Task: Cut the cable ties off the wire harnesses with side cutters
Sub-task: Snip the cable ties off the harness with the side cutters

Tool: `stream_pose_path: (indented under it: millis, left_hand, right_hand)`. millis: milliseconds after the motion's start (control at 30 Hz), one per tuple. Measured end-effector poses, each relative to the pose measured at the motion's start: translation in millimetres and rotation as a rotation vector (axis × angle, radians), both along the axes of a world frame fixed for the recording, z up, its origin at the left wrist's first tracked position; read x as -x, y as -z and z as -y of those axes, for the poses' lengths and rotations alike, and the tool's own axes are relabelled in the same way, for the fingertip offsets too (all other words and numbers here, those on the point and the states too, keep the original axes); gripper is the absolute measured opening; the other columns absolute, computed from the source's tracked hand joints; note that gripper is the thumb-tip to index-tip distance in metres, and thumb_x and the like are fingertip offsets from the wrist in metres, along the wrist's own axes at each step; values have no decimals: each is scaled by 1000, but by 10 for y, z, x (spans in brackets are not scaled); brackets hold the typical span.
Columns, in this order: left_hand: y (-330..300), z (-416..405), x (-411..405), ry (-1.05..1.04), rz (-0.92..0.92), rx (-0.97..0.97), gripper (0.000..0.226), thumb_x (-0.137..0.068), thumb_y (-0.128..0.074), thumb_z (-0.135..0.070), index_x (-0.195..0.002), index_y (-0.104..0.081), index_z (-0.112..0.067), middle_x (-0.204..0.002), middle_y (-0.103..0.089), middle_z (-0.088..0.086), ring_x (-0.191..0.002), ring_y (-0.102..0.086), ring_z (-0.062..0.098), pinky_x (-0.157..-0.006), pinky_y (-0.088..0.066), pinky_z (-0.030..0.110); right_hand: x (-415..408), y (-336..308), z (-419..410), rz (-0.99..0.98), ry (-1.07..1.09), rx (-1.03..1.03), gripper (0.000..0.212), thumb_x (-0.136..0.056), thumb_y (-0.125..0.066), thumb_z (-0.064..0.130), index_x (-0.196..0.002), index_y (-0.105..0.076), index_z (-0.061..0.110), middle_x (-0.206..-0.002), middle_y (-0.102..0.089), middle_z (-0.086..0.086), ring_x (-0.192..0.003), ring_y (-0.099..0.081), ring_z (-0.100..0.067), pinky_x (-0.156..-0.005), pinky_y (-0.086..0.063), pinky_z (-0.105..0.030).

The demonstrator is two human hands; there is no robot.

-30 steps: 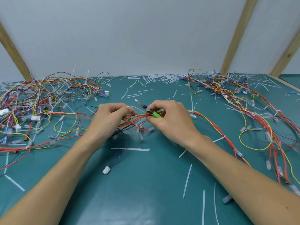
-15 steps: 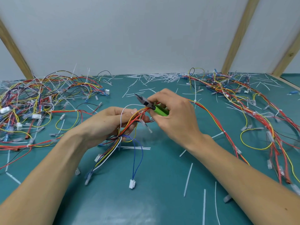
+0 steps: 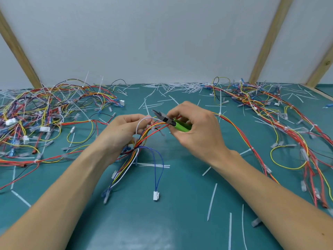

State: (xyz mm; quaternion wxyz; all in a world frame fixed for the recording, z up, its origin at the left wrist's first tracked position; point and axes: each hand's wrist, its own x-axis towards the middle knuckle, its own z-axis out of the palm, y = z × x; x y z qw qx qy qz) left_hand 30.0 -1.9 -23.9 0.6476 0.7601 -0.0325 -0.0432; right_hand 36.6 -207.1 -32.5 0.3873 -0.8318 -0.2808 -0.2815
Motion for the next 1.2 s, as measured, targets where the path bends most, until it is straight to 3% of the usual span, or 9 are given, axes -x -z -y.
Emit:
stream_pose_path:
  millis: [133, 267, 433, 567, 667, 767, 933, 1033, 1200]
  left_hand:
    - [17, 21, -11, -59, 74, 1, 27, -98, -60, -22, -77, -77, -25, -69, -65, -9, -64, -54, 10, -67, -45, 27]
    - [10, 9, 4, -25, 109, 28, 21, -95, -62, -34, -82, -78, -27, -91, -69, 5, -77, -60, 15, -84, -48, 39]
    - [29, 29, 15, -17, 117, -138, 16, -99, -61, -26, -86, -68, -20, -68, -71, 3, -55, -68, 20, -53, -46, 21]
    - [-26, 26, 43, 15, 17, -190, 17, -95, -67, -24, -103, -56, -13, -69, -74, 10, -54, -66, 12, -46, -39, 12]
    - [-68, -6, 57, 51, -59, -219, 22, -95, -65, -28, -101, -53, -10, -83, -78, 9, -70, -68, 16, -55, -39, 23]
    - [-59, -11, 71, 126, -58, -286, 40, -91, -66, -43, -97, -71, -4, -91, -78, -3, -79, -66, 14, -72, -42, 31]
    - [-62, -2, 102, 230, -126, -124, 40, -75, -72, -56, -94, -82, -23, -108, -72, 19, -91, -48, 20, -89, -35, 34]
    - [-67, 4, 67, 226, -177, 34, 38, -70, -76, -56, -82, -80, -21, -83, -68, -3, -75, -49, 12, -80, -36, 31]
    - [-38, 13, 42, 206, -191, 112, 24, -79, -68, -42, -78, -74, -19, -76, -61, -5, -71, -46, 12, -73, -35, 31]
  right_hand:
    - [-18, 7, 12, -43, -42, 50, 20, -76, -79, 12, -89, -69, 24, -85, -58, 21, -69, -55, 1, -64, -54, -40]
    - [-49, 65, 24, -117, -22, 109, 20, -78, -80, 21, -87, -64, 29, -79, -59, 22, -67, -55, 3, -66, -54, -41]
    - [-61, 97, 13, -38, 44, 80, 23, -77, -79, 17, -86, -62, 29, -79, -58, 20, -71, -56, -5, -62, -52, -38]
    - [-68, 101, 10, 10, 64, 44, 25, -77, -80, 15, -86, -60, 29, -81, -61, 15, -71, -56, -5, -61, -53, -40]
    - [-54, 100, 4, 52, 72, 28, 25, -77, -81, 14, -86, -61, 26, -80, -60, 15, -70, -55, -6, -59, -53, -42]
    - [-39, 81, 8, 119, 79, 16, 25, -76, -81, 11, -87, -63, 23, -82, -61, 15, -70, -56, -9, -57, -52, -42]
    - [-41, 56, 24, 169, 46, 8, 19, -77, -79, 11, -88, -66, 18, -84, -63, 10, -70, -58, -12, -56, -53, -44]
    - [-37, 46, 23, 159, 33, 16, 20, -76, -79, 11, -90, -66, 17, -86, -64, 9, -72, -57, -10, -58, -53, -45]
    - [-25, 9, 40, 141, 12, 82, 22, -74, -73, 8, -95, -70, 17, -94, -68, 8, -78, -67, -19, -61, -56, -45]
